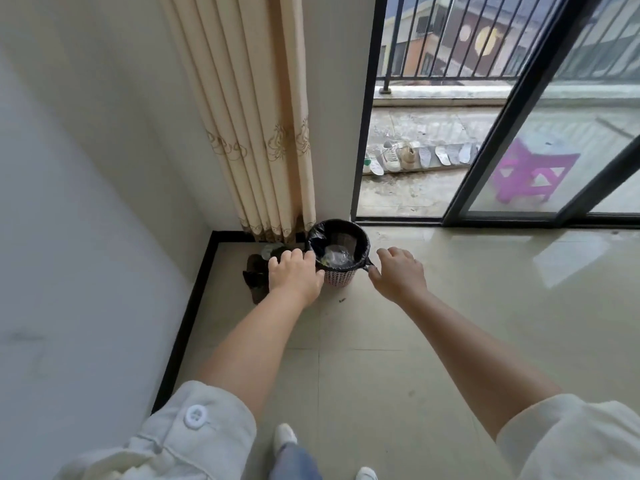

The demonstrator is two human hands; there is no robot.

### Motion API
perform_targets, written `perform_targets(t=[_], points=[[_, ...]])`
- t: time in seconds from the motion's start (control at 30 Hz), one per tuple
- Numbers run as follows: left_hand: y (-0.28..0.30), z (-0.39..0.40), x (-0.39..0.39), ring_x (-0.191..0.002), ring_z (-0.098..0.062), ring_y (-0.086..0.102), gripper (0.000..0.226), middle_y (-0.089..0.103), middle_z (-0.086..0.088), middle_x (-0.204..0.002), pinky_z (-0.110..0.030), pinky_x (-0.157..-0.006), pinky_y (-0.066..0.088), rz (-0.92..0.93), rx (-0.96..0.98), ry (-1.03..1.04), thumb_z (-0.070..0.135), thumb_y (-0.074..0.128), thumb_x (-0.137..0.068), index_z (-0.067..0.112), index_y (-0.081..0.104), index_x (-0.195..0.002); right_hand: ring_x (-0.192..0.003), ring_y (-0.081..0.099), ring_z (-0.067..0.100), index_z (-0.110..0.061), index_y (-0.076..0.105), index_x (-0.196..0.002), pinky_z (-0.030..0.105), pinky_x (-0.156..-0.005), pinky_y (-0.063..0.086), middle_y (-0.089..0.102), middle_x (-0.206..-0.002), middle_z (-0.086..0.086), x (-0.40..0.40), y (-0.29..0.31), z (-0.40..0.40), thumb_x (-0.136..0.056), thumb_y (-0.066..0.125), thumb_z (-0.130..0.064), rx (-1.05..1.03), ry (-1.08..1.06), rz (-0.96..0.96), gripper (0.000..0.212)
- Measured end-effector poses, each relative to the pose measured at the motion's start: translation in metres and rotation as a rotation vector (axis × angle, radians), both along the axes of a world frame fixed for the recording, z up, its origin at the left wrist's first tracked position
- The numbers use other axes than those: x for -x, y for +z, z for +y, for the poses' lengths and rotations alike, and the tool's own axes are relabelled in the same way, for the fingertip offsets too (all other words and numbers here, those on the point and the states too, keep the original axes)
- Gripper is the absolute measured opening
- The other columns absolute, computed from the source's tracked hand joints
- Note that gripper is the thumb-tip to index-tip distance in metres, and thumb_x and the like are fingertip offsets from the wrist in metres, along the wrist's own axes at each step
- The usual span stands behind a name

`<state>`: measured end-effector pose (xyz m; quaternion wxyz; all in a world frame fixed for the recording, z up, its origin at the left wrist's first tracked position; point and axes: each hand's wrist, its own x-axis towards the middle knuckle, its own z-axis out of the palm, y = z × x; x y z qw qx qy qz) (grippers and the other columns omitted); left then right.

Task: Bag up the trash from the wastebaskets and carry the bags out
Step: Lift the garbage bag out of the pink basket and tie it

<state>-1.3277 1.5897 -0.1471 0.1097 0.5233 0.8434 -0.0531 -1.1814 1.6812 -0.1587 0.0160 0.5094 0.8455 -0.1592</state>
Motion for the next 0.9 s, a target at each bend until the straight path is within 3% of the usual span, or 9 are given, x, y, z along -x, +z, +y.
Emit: perform_targets(t=[0.3, 0.53, 0.77, 0.9], points=[[-0.125, 0.191, 0.16, -0.126, -0.027, 0.039, 0.045, 0.046, -0.01, -0.133, -0.041, -0.104, 0.03, -0.032, 0.12, -0.256, 0.04, 0.03, -0.096, 0.012, 0.04, -0.129, -0.122, 0.042, 0.028, -0.008, 0.049, -0.119, 0.039, -0.099, 0.033, 0.053, -0.127, 0.011, 0.133, -0.129, 0.155, -0.09, 0.043, -0.028, 0.047, -0.244, -0.028, 0.036], [-0.278, 0.27, 0.194, -0.121, -0.027, 0.044, 0.043, 0.051, -0.009, -0.128, -0.041, -0.1, 0.034, -0.059, 0.201, -0.377, 0.04, 0.032, -0.095, 0.012, 0.044, -0.125, -0.119, 0.042, 0.028, -0.008, 0.053, -0.115, 0.037, -0.097, 0.032, 0.055, -0.122, 0.01, 0.168, -0.277, 0.215, -0.089, 0.042, -0.022, 0.113, -0.331, -0.035, 0.031], [-0.481, 0.298, 0.185, -0.116, -0.024, 0.047, 0.046, 0.054, -0.005, -0.121, -0.034, -0.094, 0.036, -0.069, 0.142, -0.447, 0.047, 0.03, -0.094, 0.012, 0.049, -0.118, -0.122, 0.041, 0.022, -0.012, 0.052, -0.122, 0.032, -0.097, 0.027, 0.054, -0.125, 0.006, 0.169, -0.476, 0.253, -0.088, 0.045, -0.025, 0.027, -0.127, -0.083, 0.037], [-0.556, 0.32, 0.194, -0.102, -0.029, 0.053, 0.039, 0.061, -0.01, -0.106, -0.036, -0.081, 0.043, -0.006, -0.099, -0.544, 0.037, 0.037, -0.095, 0.007, 0.06, -0.106, -0.117, 0.039, 0.023, -0.022, 0.047, -0.13, 0.033, -0.094, 0.034, 0.05, -0.123, 0.006, 0.165, -0.547, 0.288, -0.088, 0.049, -0.037, 0.005, 0.177, -0.172, 0.045]])
